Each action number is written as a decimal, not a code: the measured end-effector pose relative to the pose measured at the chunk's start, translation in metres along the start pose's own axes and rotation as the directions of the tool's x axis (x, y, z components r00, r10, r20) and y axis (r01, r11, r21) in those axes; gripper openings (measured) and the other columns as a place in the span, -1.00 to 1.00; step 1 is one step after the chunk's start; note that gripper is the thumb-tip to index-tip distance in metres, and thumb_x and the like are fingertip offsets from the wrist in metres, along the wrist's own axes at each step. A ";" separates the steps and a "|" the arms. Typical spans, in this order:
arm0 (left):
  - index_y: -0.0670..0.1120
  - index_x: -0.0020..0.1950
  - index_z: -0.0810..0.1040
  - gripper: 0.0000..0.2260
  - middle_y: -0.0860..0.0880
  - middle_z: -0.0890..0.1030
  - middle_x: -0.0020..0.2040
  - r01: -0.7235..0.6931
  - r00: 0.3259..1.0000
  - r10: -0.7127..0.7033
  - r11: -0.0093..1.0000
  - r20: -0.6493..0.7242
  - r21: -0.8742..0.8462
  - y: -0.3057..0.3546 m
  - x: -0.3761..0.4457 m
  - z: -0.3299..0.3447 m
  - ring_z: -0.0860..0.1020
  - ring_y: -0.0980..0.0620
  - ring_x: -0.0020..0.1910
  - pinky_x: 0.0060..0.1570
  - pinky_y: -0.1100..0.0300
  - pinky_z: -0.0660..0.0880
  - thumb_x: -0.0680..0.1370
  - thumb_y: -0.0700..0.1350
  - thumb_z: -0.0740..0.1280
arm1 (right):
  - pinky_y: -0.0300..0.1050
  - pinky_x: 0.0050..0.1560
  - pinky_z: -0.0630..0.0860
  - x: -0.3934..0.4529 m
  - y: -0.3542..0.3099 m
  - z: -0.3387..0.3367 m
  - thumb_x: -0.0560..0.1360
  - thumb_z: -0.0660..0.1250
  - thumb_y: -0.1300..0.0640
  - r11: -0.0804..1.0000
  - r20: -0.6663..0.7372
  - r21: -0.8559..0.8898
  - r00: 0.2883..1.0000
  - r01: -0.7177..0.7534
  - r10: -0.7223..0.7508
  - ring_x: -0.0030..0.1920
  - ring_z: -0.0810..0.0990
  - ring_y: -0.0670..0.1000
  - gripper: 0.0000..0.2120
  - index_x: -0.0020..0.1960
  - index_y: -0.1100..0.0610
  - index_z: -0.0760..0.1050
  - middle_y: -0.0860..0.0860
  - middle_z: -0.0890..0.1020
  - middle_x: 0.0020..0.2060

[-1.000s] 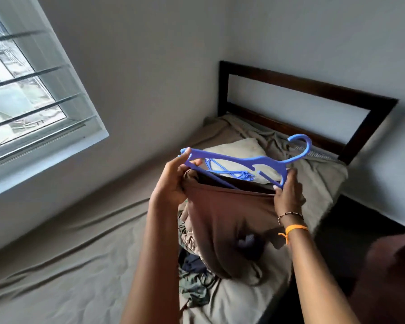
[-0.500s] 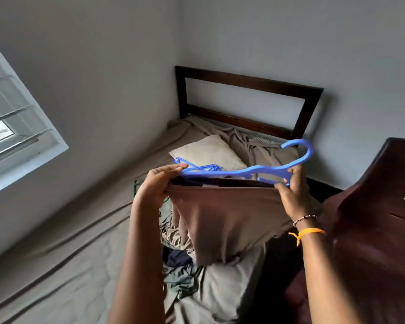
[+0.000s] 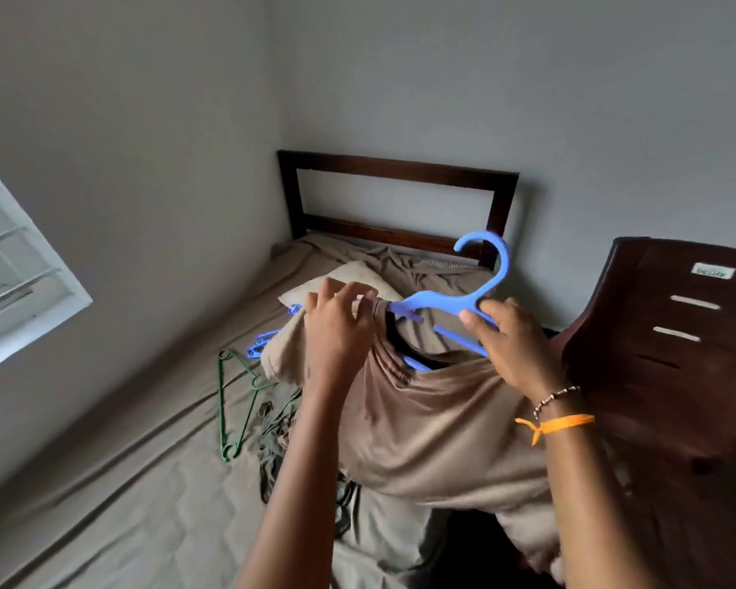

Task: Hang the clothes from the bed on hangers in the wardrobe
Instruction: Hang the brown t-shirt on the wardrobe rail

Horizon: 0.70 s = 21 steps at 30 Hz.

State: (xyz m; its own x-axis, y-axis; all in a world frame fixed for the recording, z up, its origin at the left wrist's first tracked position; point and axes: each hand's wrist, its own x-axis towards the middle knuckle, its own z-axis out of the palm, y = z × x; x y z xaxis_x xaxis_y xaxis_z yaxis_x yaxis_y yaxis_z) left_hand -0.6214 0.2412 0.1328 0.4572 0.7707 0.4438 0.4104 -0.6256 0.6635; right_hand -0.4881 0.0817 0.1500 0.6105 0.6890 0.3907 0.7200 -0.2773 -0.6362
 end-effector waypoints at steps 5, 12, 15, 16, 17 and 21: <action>-0.14 -0.13 0.63 -0.81 0.04 0.55 -0.33 -0.070 0.933 0.155 0.963 0.326 -0.260 0.064 -0.044 0.001 0.48 0.18 -0.33 -0.23 0.24 0.39 0.55 -0.05 0.32 | -0.15 -0.33 0.27 -0.050 -0.002 -0.044 0.47 0.19 -0.01 0.923 -0.084 0.319 0.964 -0.216 0.254 -0.47 0.35 -0.15 -0.74 -0.25 0.13 0.50 -0.16 0.42 -0.59; -0.10 -0.01 0.63 -0.73 -0.01 0.49 -0.07 -0.140 0.559 0.513 0.832 0.651 -0.536 0.162 -0.189 0.015 0.48 0.18 -0.13 -0.07 0.41 0.40 0.39 0.02 0.50 | -0.34 -0.39 0.25 -0.169 -0.008 -0.124 0.58 0.11 0.28 0.581 -0.127 0.746 0.788 -0.324 0.602 -0.40 0.26 -0.11 -0.86 -0.14 0.19 0.36 -0.01 0.25 -0.40; -0.09 -0.07 0.53 -0.62 0.10 0.42 -0.10 -0.187 0.425 0.564 0.820 0.708 -0.541 0.189 -0.243 0.002 0.43 0.23 -0.17 -0.07 0.32 0.44 0.27 0.01 0.59 | -0.38 -0.54 0.20 -0.229 -0.011 -0.161 0.43 0.23 0.14 0.519 -0.189 0.812 0.720 -0.268 0.668 -0.57 0.25 -0.18 -0.89 -0.14 0.14 0.32 0.00 0.22 -0.43; -0.05 -0.09 0.48 -0.60 0.11 0.40 -0.11 -0.224 0.386 0.577 0.816 0.720 -0.533 0.199 -0.258 -0.001 0.42 0.21 -0.18 -0.08 0.27 0.45 0.25 0.01 0.60 | -0.36 -0.52 0.17 -0.251 -0.012 -0.173 0.42 0.23 0.11 0.487 -0.208 0.837 0.678 -0.250 0.705 -0.57 0.26 -0.19 -0.91 -0.17 0.10 0.33 -0.01 0.26 -0.44; -0.01 -0.10 0.44 -0.59 0.08 0.40 -0.10 -0.257 0.345 0.590 0.807 0.730 -0.532 0.209 -0.270 -0.004 0.42 0.17 -0.18 -0.09 0.22 0.45 0.24 0.00 0.60 | -0.33 -0.49 0.15 -0.271 -0.015 -0.185 0.47 0.21 0.13 0.455 -0.220 0.860 0.636 -0.231 0.740 -0.54 0.29 -0.19 -0.92 -0.19 0.07 0.35 -0.03 0.31 -0.44; 0.00 -0.06 0.43 -0.67 -0.03 0.48 0.00 -0.218 0.188 0.644 0.763 0.742 -0.608 0.255 -0.313 -0.018 0.49 0.05 -0.08 -0.02 0.14 0.48 0.34 -0.16 0.54 | -0.36 -0.50 0.26 -0.340 -0.021 -0.233 0.58 0.07 0.20 0.365 -0.270 0.929 0.549 -0.069 0.791 -0.41 0.37 -0.16 -0.78 -0.16 0.03 0.41 -0.07 0.40 -0.40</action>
State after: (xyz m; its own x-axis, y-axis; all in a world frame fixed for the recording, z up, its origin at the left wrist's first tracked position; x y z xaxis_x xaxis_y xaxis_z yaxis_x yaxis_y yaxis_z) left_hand -0.6741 -0.1568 0.1740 0.9352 -0.3482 0.0641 -0.2660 -0.5716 0.7762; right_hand -0.6343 -0.3029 0.1854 0.9938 -0.0219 -0.1091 -0.0858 0.4731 -0.8768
